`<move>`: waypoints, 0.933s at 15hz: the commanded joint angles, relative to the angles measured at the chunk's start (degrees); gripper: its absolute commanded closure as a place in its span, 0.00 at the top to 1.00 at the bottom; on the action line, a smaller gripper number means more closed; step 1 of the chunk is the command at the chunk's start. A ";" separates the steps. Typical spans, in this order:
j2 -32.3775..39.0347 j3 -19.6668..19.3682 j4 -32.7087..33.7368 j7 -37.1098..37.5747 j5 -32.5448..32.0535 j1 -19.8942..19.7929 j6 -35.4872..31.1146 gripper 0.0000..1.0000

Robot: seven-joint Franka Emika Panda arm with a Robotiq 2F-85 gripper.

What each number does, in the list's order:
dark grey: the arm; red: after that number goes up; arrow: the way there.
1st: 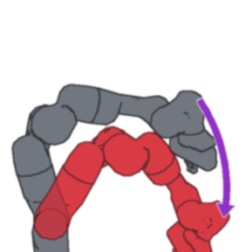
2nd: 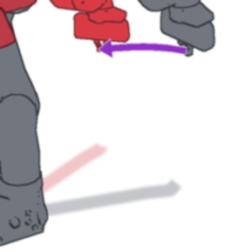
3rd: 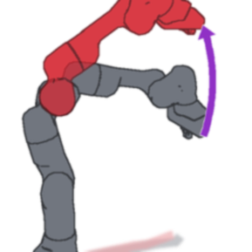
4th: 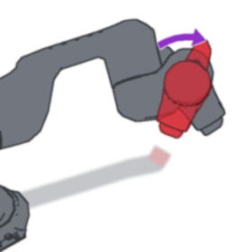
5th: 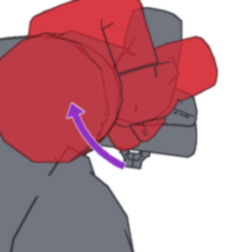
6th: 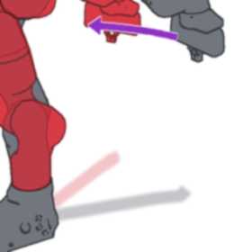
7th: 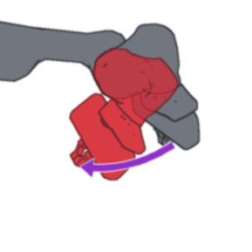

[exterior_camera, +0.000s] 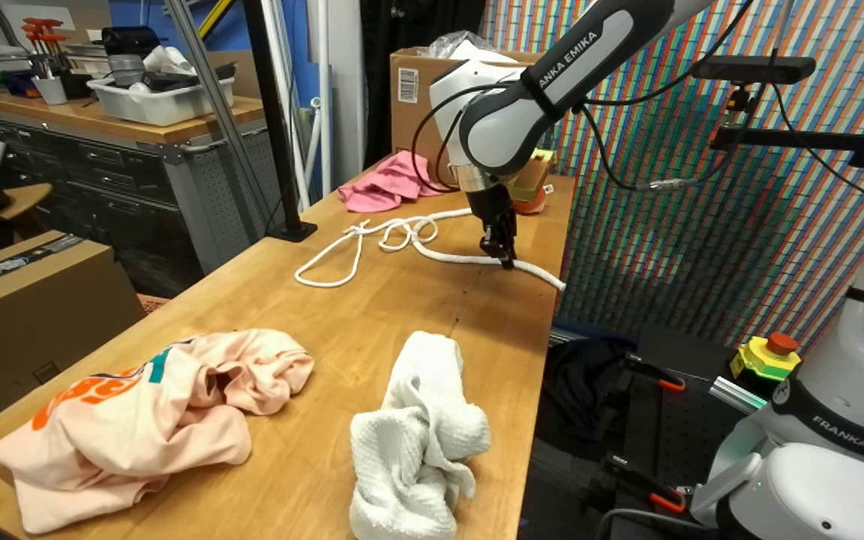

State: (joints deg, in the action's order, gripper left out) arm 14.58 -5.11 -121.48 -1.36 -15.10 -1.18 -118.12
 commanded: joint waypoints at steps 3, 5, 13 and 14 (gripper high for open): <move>-2.59 -1.17 -2.29 2.72 -3.92 -1.11 -0.20 0.18; -3.64 -0.38 -3.44 1.76 -3.94 -0.73 -0.93 0.18; -7.47 2.18 -9.25 2.88 -10.05 1.54 -8.51 0.18; -7.95 2.55 -9.89 2.57 -9.69 1.64 -8.93 0.18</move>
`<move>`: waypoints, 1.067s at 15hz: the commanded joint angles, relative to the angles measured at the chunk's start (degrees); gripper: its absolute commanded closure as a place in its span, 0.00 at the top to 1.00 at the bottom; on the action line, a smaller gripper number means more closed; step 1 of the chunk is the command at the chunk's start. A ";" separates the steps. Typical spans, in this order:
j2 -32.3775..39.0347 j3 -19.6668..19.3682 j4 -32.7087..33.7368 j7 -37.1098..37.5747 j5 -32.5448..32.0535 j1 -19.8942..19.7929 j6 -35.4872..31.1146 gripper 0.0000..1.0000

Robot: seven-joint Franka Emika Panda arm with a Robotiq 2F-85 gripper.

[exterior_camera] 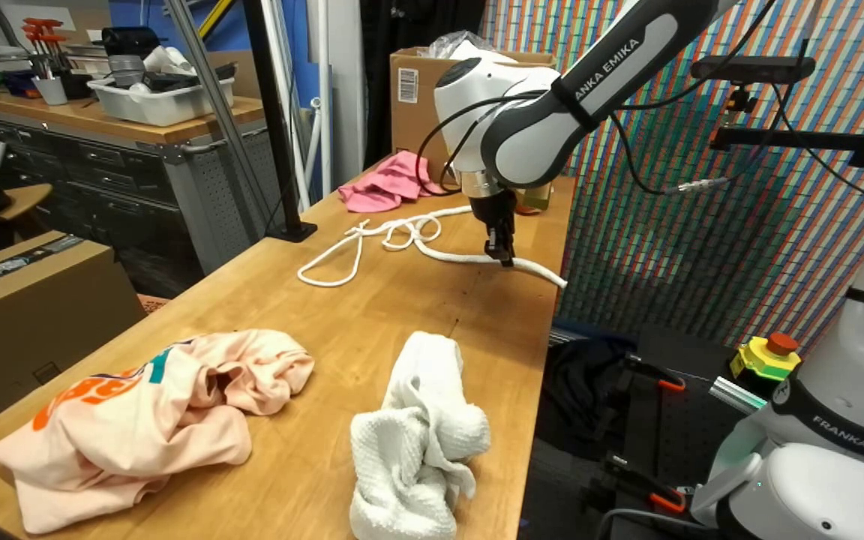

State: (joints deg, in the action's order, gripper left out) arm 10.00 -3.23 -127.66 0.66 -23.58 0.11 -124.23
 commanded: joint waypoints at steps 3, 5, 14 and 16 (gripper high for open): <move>-5.60 2.08 -6.65 -0.90 0.48 0.76 -4.90 0.18; -7.70 3.34 -8.84 -2.09 1.68 1.23 -6.48 0.18; -18.34 8.92 -14.23 -7.13 13.88 5.95 -13.51 0.18; -19.61 9.15 -14.27 -8.04 16.80 6.91 -13.70 0.17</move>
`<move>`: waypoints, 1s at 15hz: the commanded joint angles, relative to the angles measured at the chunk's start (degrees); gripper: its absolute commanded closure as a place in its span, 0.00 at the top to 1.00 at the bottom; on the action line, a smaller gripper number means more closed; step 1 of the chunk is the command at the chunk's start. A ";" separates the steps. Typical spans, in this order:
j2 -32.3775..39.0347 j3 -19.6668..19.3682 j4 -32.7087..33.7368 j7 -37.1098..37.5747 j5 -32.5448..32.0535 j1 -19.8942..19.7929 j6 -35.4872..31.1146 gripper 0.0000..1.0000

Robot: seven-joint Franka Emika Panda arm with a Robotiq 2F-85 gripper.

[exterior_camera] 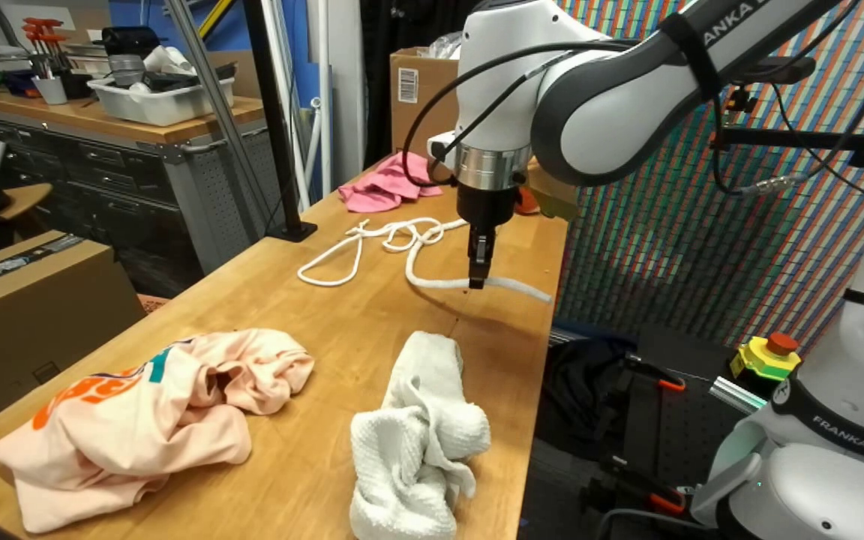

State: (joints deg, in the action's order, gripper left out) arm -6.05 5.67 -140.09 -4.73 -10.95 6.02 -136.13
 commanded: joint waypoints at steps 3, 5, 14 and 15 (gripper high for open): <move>-4.53 0.10 -1.32 -3.38 8.19 1.90 -1.91 0.18; -4.36 -0.22 -0.55 -2.77 9.33 1.59 -1.31 0.17; -0.67 -3.15 1.14 0.70 5.45 -3.12 -5.18 0.48; 0.04 -3.10 1.73 1.43 4.66 -3.45 -6.70 0.56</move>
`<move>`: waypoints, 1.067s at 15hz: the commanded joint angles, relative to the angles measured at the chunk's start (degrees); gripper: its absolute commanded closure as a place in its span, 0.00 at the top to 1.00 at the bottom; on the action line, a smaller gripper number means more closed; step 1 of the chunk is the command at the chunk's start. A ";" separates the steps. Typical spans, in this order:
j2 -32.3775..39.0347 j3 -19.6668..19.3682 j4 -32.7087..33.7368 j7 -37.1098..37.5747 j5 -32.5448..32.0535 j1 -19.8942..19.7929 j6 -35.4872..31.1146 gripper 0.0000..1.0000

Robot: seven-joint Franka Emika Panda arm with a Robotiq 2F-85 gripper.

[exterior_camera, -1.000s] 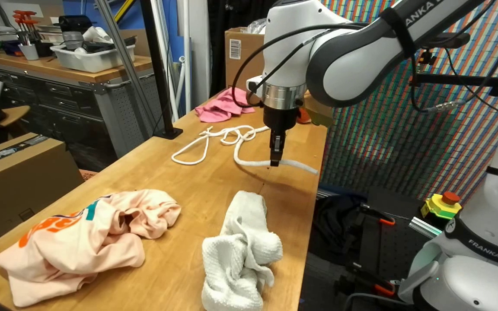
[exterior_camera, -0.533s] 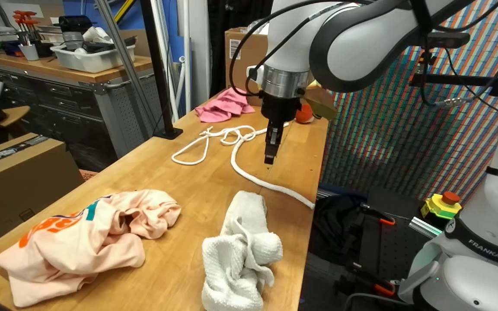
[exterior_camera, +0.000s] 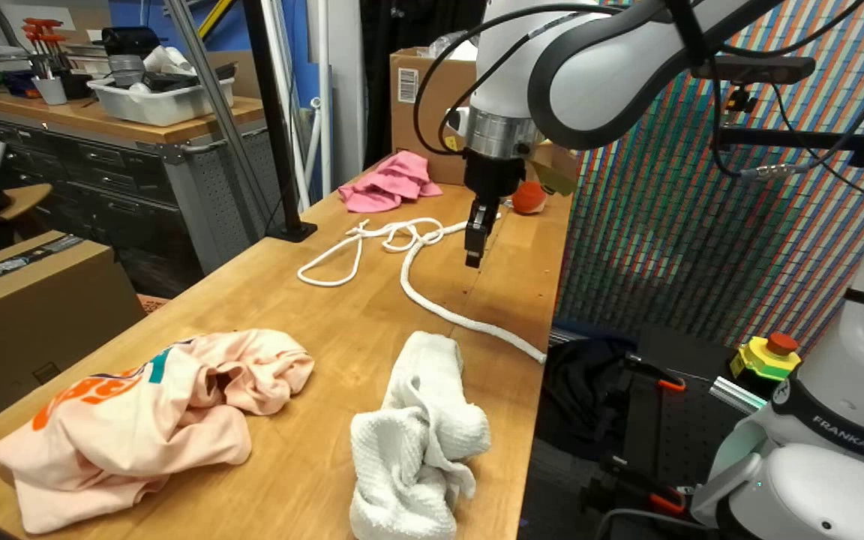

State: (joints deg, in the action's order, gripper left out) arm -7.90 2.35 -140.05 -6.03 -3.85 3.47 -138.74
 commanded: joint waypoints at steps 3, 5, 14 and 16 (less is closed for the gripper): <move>5.37 0.79 4.93 6.99 -7.33 -1.57 -10.10 0.79; 8.40 0.78 7.98 10.75 -12.15 -1.87 -12.63 0.93; 24.84 -3.83 26.84 18.26 -21.32 0.06 -10.47 1.00; 27.99 -4.63 31.01 17.26 -19.40 0.12 -8.74 1.00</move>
State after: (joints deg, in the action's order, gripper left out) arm 14.76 -0.66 -116.85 10.98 -24.47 2.50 -150.19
